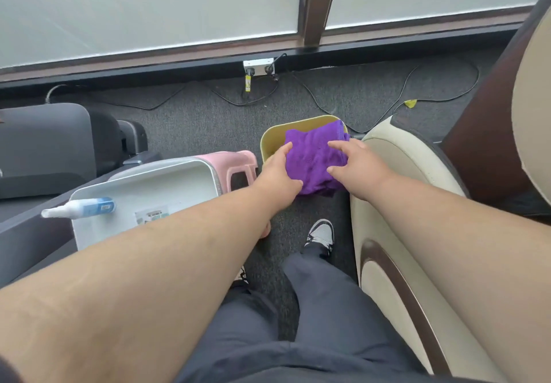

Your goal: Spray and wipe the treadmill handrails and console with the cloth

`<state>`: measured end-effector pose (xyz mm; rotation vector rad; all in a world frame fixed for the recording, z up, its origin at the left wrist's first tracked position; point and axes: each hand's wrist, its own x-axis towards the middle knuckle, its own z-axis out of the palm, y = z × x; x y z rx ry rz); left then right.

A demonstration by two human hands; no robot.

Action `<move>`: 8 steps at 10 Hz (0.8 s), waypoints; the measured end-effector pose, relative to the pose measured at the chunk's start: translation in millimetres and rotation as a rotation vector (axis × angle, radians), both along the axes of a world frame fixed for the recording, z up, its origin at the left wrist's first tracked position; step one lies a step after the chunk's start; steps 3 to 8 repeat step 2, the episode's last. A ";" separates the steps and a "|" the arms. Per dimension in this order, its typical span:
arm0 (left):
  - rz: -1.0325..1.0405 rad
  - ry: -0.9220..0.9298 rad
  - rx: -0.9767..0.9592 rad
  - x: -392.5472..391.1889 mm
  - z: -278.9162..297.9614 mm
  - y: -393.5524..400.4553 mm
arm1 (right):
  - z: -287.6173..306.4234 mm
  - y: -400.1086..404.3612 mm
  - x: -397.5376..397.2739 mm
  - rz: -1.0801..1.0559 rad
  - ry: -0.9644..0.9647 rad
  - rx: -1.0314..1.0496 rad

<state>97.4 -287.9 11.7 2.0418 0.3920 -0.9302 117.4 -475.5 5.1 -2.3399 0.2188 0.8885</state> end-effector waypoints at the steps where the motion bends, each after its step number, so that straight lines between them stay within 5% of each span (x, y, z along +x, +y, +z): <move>1: -0.006 0.007 0.023 -1.4 2.3 7.9 | -4.7 -7.1 0.0 -0.032 0.108 -0.085; 8: -0.068 0.002 0.091 -18.4 27.1 16.1 | 12.7 -1.6 -16.3 -0.097 0.139 -0.098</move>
